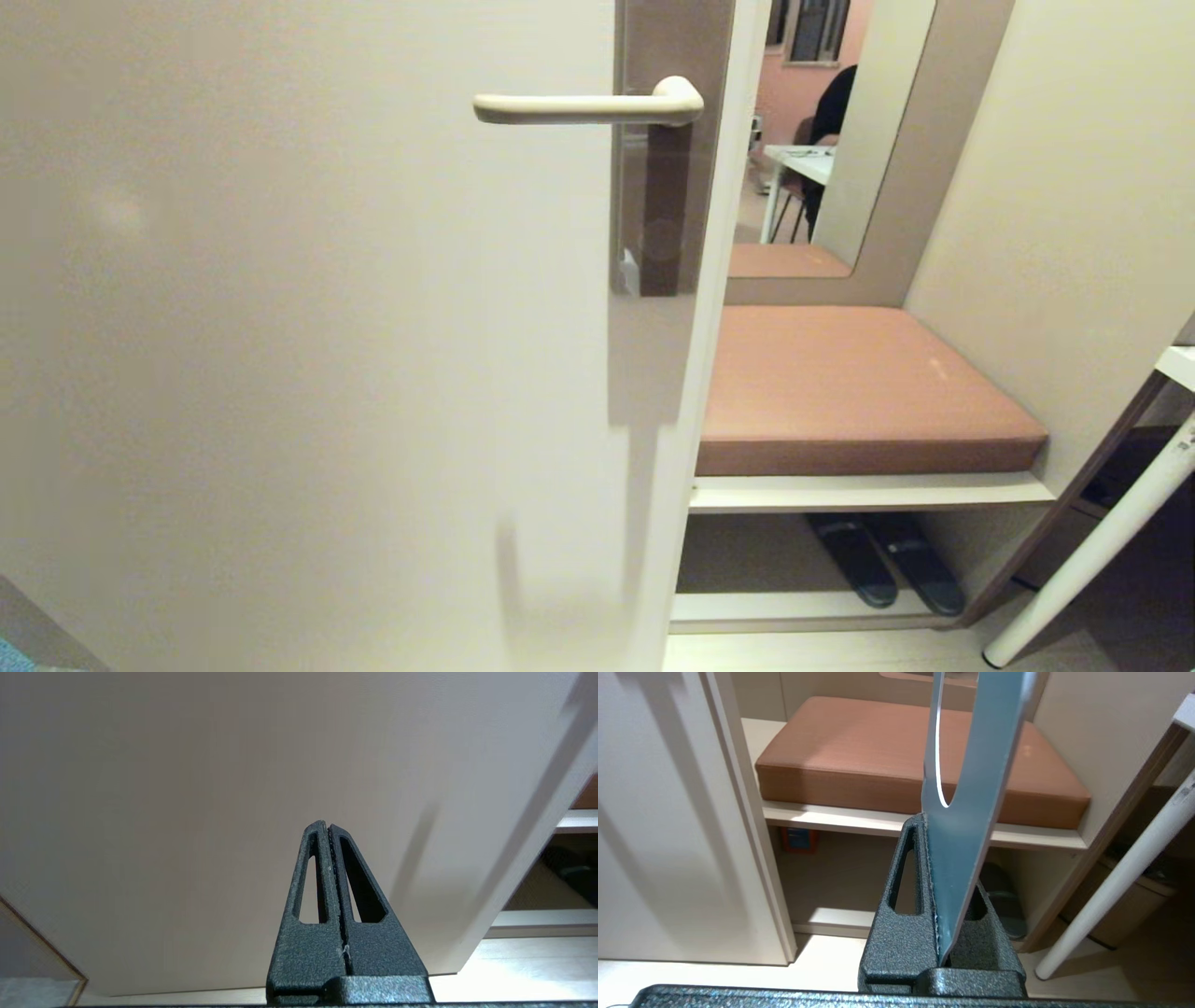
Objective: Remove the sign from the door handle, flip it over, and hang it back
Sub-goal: Hand it to the other hand
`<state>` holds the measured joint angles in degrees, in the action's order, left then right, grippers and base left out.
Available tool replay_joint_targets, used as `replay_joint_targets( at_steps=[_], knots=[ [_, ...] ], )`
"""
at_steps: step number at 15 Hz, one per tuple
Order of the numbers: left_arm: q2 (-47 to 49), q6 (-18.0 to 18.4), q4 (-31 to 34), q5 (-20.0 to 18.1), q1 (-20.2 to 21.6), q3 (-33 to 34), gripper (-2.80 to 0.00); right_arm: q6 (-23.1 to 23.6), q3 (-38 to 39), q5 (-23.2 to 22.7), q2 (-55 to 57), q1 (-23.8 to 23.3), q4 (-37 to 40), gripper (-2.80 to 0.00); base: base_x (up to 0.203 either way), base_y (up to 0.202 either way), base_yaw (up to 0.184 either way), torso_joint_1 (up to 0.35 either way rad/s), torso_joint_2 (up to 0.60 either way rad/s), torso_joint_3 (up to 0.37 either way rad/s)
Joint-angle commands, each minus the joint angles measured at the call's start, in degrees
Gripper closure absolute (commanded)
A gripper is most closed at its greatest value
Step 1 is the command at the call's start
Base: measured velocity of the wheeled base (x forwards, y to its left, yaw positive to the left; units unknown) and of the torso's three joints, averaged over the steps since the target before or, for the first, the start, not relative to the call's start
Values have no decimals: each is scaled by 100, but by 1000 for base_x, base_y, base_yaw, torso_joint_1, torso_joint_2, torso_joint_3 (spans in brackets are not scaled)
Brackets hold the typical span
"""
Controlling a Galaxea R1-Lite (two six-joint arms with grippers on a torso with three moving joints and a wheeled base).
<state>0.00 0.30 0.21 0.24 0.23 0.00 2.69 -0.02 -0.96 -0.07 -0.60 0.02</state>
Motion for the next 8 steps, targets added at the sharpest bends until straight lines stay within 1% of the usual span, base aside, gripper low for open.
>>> replay_joint_targets(
  at_steps=[1, 8],
  knots=[
    [0, -4, -3, 2, 12, 0, 0, 3, 2, 0, 7, 7, 6, 0, -1, -98, -9, -2, -1, 7],
    [0, -13, -3, 11, 12, 0, 0, 3, 2, 0, 7, 7, 6, 0, 0, -190, 1, 1, 3, 3]
  ],
)
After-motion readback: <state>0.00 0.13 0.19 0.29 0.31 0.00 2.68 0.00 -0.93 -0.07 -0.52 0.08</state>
